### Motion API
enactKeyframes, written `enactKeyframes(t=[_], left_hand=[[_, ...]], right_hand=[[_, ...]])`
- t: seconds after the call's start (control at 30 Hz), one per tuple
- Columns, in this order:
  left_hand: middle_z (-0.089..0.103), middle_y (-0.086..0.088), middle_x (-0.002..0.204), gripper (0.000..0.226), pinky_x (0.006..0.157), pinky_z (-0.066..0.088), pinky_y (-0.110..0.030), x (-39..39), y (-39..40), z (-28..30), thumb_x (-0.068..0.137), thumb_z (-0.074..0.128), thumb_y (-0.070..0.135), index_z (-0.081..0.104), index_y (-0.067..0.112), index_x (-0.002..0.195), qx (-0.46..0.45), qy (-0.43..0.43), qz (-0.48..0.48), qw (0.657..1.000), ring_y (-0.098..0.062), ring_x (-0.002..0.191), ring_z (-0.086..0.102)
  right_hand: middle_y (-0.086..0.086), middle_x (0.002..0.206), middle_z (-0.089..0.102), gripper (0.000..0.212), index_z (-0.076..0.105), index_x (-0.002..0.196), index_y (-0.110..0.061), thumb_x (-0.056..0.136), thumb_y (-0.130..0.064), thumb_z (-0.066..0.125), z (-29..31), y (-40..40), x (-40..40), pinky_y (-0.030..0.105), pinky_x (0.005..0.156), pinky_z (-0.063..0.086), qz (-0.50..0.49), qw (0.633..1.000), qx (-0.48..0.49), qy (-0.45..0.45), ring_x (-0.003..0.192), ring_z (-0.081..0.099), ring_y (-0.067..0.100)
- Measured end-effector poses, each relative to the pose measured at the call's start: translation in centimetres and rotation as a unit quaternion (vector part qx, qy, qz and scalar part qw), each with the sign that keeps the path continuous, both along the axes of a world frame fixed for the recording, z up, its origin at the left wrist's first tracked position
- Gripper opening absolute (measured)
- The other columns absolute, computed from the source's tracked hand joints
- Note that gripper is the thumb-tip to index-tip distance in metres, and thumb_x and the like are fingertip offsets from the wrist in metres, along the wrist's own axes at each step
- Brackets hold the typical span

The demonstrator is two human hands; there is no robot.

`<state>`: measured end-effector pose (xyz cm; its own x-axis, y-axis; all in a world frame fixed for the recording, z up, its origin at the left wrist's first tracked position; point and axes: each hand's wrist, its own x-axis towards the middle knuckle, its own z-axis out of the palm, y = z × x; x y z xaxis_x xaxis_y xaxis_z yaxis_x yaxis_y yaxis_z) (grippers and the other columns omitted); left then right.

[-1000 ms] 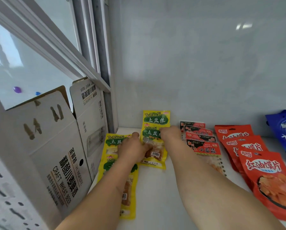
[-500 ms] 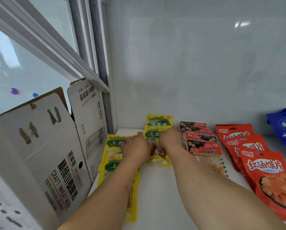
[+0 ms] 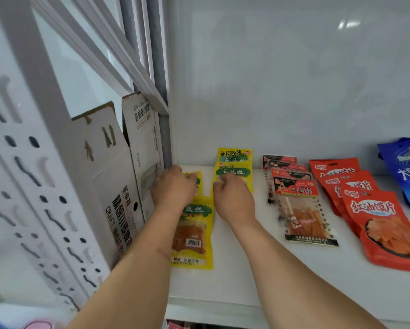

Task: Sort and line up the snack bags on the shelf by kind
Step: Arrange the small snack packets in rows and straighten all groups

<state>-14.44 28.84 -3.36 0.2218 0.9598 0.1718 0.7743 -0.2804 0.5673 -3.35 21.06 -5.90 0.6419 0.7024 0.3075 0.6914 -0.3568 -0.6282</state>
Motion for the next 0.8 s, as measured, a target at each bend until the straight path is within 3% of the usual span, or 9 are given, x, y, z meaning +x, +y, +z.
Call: enactKeyframes(t=[0.17, 0.27, 0.37, 0.53, 0.67, 0.8], left_hand=[[0.047, -0.015, 0.147, 0.066, 0.108, 0.04, -0.047, -2.4, -3.8, -1.3, 0.094, 0.046, 0.058, 0.047, 0.013, 0.141, -0.006, 0.03, 0.001, 1.0, -0.035, 0.135, 0.042], [0.042, -0.015, 0.15, 0.077, 0.11, 0.032, -0.048, -3.5, -5.7, -2.1, 0.092, 0.044, 0.067, 0.04, 0.009, 0.144, -0.045, 0.075, 0.002, 0.996, -0.035, 0.139, 0.034], [0.042, -0.014, 0.15, 0.083, 0.109, 0.032, -0.047, -4.1, -6.8, -2.9, 0.091, 0.043, 0.071, 0.038, 0.007, 0.144, -0.064, 0.09, 0.014, 0.994, -0.034, 0.139, 0.035], [0.054, -0.014, 0.14, 0.075, 0.104, 0.043, -0.046, -5.0, -6.8, -4.2, 0.089, 0.049, 0.069, 0.047, 0.01, 0.136, -0.07, 0.029, 0.038, 0.996, -0.035, 0.128, 0.049], [0.058, -0.009, 0.133, 0.067, 0.099, 0.046, -0.046, -5.4, -6.7, -4.6, 0.086, 0.054, 0.067, 0.051, 0.016, 0.13, -0.076, -0.017, 0.036, 0.996, -0.033, 0.121, 0.055], [0.058, -0.007, 0.133, 0.062, 0.096, 0.047, -0.045, -5.4, -6.8, -4.6, 0.088, 0.056, 0.064, 0.051, 0.017, 0.127, -0.068, -0.028, 0.029, 0.997, -0.033, 0.12, 0.055]], right_hand=[[0.008, 0.098, 0.069, 0.027, 0.064, 0.095, -0.013, 0.099, -0.032, 0.046, -0.1, -1.3, -1.6, 0.031, 0.066, 0.04, 0.006, 0.999, -0.017, 0.039, 0.095, 0.063, 0.03], [0.012, 0.105, 0.07, 0.031, 0.067, 0.103, -0.01, 0.1, -0.032, 0.045, 1.3, -0.4, -1.8, 0.034, 0.074, 0.044, 0.039, 0.999, -0.019, 0.006, 0.103, 0.062, 0.032], [0.015, 0.118, 0.066, 0.037, 0.064, 0.114, -0.008, 0.101, -0.036, 0.042, 2.5, 0.7, -2.2, 0.035, 0.079, 0.044, 0.084, 0.992, -0.09, -0.035, 0.112, 0.059, 0.034], [0.013, 0.122, 0.065, 0.033, 0.064, 0.114, -0.008, 0.1, -0.031, 0.045, 2.2, 1.9, -2.9, 0.032, 0.076, 0.042, 0.08, 0.979, -0.182, -0.054, 0.112, 0.061, 0.032], [0.008, 0.115, 0.068, 0.031, 0.065, 0.102, -0.016, 0.097, -0.042, 0.048, 2.4, 2.9, -3.7, 0.032, 0.074, 0.041, 0.056, 0.983, -0.172, -0.011, 0.105, 0.064, 0.029], [0.009, 0.115, 0.068, 0.041, 0.065, 0.106, -0.013, 0.093, -0.051, 0.055, 2.8, 4.0, -4.2, 0.03, 0.071, 0.04, 0.048, 0.985, -0.122, 0.11, 0.105, 0.064, 0.03]])
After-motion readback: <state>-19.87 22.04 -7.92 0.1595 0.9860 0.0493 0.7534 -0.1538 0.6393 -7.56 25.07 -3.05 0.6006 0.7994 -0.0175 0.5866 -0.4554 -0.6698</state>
